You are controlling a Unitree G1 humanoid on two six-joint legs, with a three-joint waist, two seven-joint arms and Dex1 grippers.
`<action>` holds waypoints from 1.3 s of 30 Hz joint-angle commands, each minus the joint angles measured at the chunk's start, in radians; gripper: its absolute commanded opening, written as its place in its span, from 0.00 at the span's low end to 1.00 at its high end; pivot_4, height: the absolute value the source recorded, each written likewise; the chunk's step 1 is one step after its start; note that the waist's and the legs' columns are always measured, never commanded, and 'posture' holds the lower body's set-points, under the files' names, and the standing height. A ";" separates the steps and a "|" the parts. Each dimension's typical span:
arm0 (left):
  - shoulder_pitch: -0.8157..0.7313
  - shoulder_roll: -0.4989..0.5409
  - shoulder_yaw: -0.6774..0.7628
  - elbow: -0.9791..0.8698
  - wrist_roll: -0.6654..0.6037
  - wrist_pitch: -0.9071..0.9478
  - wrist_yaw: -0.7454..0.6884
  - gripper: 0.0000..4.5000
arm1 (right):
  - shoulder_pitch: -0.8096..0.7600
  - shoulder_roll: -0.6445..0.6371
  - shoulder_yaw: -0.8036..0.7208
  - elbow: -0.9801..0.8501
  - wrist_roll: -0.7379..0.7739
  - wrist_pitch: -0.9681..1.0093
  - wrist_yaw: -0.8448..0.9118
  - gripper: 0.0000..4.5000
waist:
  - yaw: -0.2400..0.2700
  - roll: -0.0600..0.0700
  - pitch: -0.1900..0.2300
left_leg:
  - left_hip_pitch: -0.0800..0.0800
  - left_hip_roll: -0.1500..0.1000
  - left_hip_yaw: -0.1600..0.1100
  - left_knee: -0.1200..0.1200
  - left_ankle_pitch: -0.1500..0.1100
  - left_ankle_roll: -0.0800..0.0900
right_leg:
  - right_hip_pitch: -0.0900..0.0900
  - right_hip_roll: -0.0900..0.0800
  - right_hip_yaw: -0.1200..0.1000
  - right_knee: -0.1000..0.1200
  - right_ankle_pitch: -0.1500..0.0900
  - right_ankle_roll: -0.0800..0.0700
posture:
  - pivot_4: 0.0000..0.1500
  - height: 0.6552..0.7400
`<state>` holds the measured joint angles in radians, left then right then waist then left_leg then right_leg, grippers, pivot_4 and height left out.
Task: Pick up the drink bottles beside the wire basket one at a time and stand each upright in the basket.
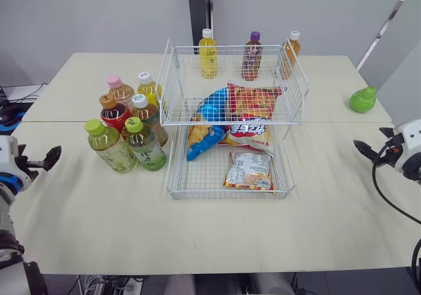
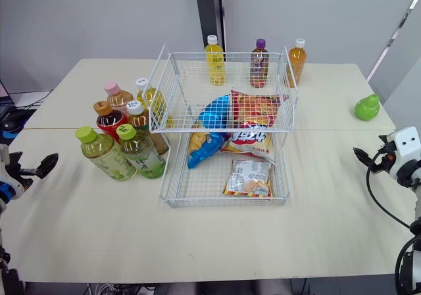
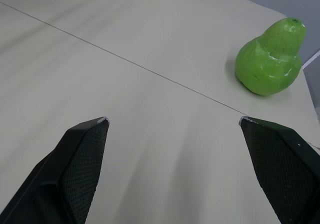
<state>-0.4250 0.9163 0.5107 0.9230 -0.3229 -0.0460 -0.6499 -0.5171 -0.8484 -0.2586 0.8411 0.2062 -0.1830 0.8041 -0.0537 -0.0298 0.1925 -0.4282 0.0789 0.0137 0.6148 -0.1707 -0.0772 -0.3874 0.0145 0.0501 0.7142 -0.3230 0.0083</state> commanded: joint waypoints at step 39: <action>0.745 -0.157 0.441 -1.307 -0.569 0.616 -0.021 1.00 | -0.349 0.214 0.182 -1.202 0.731 0.869 0.135 1.00 | 0.013 -0.006 -0.003 | -0.001 0.002 -0.006 0.000 0.000 0.000 | 0.000 -0.003 -0.005 0.000 -0.001 -0.002 | 1.00 1.00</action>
<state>0.3460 0.7580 0.9713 -0.3329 -0.8921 0.5752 -0.7204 -0.8443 -0.6376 -0.0571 -0.3373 0.9218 0.6896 0.9383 -0.0406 -0.0354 0.1893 -0.4292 0.0812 0.0072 0.6145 -0.1704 -0.0769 -0.3873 0.0119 0.0454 0.7140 -0.3244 0.0068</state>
